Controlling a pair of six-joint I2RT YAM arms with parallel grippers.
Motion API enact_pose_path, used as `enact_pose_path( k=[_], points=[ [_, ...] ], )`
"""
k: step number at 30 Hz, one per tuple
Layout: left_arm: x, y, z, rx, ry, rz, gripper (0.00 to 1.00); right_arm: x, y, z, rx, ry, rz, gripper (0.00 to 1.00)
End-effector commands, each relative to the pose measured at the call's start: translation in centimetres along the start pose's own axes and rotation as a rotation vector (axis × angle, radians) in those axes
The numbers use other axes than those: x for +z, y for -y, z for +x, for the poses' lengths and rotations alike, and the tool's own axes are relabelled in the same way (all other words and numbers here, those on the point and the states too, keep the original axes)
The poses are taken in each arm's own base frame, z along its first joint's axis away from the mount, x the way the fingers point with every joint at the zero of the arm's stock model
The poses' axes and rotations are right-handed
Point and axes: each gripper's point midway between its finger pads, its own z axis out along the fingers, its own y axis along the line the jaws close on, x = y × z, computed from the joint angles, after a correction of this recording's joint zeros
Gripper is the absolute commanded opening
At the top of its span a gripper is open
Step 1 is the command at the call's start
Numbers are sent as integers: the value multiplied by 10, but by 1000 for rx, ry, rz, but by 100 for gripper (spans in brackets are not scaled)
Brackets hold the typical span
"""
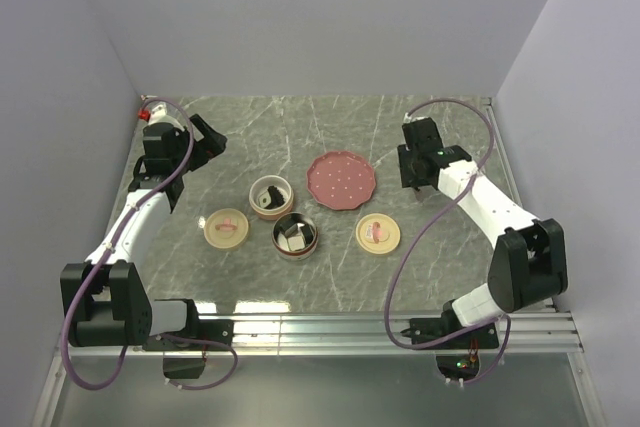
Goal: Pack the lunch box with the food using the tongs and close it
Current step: Put down the clamp
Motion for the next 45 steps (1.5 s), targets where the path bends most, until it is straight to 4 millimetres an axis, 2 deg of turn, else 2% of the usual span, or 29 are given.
enact_pose_path(
  k=[1, 10, 13, 19, 25, 35, 45],
  points=[
    [-4, 5, -20, 2, 70, 17, 100, 3, -5, -2, 47, 4, -18, 47],
    [-1, 5, -19, -1, 66, 18, 99, 13, -16, 42, 91, -116, -34, 46],
    [0, 4, -17, 0, 58, 19, 99, 18, -14, 58, 95, -153, -16, 46],
    [1, 4, -16, -4, 51, 22, 100, 32, -10, 73, 96, -203, 37, 45],
    [0, 4, -18, 2, 54, 18, 99, 48, -2, 72, 68, -229, 107, 45],
    [0, 2, -21, 0, 63, 9, 99, 56, 9, 62, 85, -218, 154, 45],
    [-2, 3, -21, 1, 65, 12, 99, 52, 12, 57, 111, -201, 156, 58]
  ],
)
